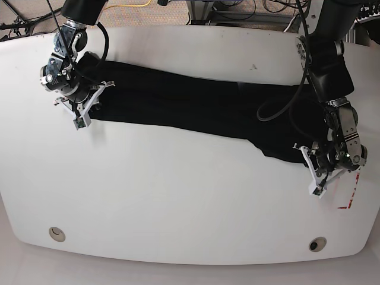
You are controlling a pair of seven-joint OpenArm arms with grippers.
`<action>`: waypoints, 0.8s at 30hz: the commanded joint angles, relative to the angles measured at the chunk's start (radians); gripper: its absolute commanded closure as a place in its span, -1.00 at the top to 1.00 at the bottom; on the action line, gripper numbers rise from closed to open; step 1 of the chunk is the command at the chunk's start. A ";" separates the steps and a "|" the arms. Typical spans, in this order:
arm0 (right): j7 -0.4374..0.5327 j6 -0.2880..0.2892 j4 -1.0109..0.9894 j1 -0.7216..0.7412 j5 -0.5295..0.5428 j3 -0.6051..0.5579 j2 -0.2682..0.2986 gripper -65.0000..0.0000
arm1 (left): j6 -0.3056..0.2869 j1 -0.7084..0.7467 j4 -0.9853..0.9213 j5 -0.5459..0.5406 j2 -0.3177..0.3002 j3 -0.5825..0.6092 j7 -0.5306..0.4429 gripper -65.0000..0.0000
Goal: Fold the T-shirt properly
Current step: 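Release the strip ends and reposition both grippers at the strip ends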
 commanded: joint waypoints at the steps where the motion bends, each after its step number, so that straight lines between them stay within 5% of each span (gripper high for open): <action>1: -0.040 0.001 0.000 -0.004 -0.026 -0.001 0.003 -0.71 | 0.002 -0.023 0.073 -0.004 -0.012 -0.004 0.027 -1.00; 24: -0.040 0.001 -0.001 0.010 -0.026 -0.002 -0.017 -0.71 | 0.002 0.200 0.433 -0.004 -0.019 -0.004 0.269 -1.00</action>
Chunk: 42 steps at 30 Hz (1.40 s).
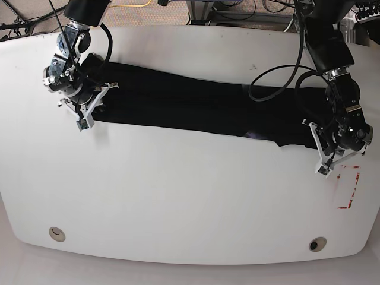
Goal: Fold the T-shirt properly
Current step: 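Release the strip ends and reposition both grippers at the strip ends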
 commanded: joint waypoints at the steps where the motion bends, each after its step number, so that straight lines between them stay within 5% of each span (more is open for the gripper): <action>1: -0.040 0.001 0.000 -0.002 -0.026 -0.001 0.004 -0.71 | 0.001 0.005 0.052 0.014 -0.022 -0.004 -0.005 -1.00; 7: -0.040 0.001 0.000 -0.002 -0.026 -0.001 0.004 -0.71 | 0.001 0.048 0.054 0.014 -0.055 -0.002 -0.010 -0.95; 21: -0.040 0.001 0.002 -0.002 -0.026 -0.001 0.004 -0.71 | 0.001 0.044 0.039 0.014 -0.087 -0.001 -0.068 0.19; 28: -0.040 0.001 0.006 -0.002 -0.026 -0.001 0.004 -0.71 | 0.001 -0.021 0.040 0.006 -0.119 -0.071 -0.039 0.25; 32: -0.040 0.001 0.009 0.000 -0.026 -0.001 0.004 -0.71 | 0.001 -0.033 0.002 -0.074 -0.118 -0.231 -0.008 0.25; 38: -0.043 0.001 0.072 0.004 -0.026 -0.001 -0.016 -0.68 | 0.001 -0.027 -0.144 -0.178 -0.145 -0.275 -0.002 0.25; 42: -0.050 0.001 0.160 -0.008 -0.026 -0.001 -0.034 -0.44 | 0.001 -0.002 -0.195 -0.232 -0.157 -0.277 -0.004 0.24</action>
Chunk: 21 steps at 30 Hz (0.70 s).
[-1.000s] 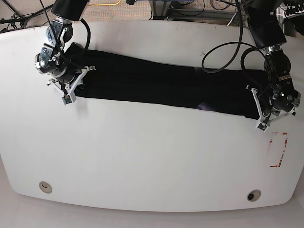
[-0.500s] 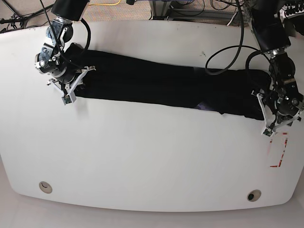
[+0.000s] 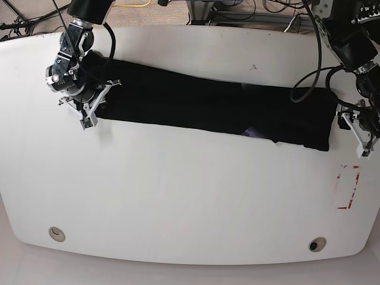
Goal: Fold the T-shirt properly
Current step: 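Release the strip ends and reposition both grippers at the strip ends, then grasp both ends of the black strip with both grippers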
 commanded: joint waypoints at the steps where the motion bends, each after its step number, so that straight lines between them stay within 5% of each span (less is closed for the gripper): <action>1: -0.005 -0.001 0.081 0.006 0.015 0.004 0.005 -0.33 | -0.001 -0.002 0.010 -0.044 -0.029 -0.005 -0.020 0.24; 6: -0.094 -0.001 0.202 0.014 0.028 0.007 -0.017 0.40 | -0.001 0.044 0.058 -0.115 -0.026 0.003 -0.020 0.24; 11: -0.206 -0.001 0.248 0.055 0.153 0.135 -0.044 0.87 | -0.001 0.065 0.124 -0.123 0.014 0.003 -0.018 0.24; 21: -0.466 -0.001 0.133 0.126 0.492 0.475 -0.013 0.88 | -0.001 0.090 0.317 -0.121 0.072 0.080 -0.018 0.24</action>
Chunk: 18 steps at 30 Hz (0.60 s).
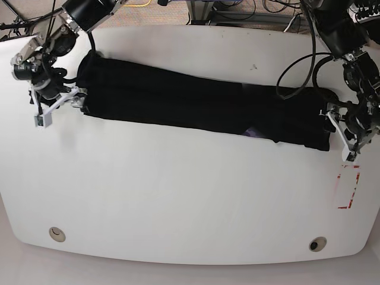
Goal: Fold the T-shirt properly
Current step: 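Grasp both ends of the black strip with both grippers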
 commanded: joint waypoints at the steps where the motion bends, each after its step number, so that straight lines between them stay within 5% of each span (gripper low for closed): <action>1: -0.004 0.002 -0.016 0.014 0.094 0.033 0.030 0.88 | -0.001 0.001 0.064 -0.007 -0.007 0.019 -0.005 0.24; 10: -0.004 0.002 -0.166 -0.035 0.235 0.111 0.097 0.88 | -0.001 -0.004 0.016 -0.012 0.050 -0.032 -0.008 0.17; 18: -0.004 0.002 -0.272 -0.066 0.241 0.110 0.125 0.88 | -0.001 -0.006 -0.187 -0.012 0.027 -0.014 -0.102 -0.81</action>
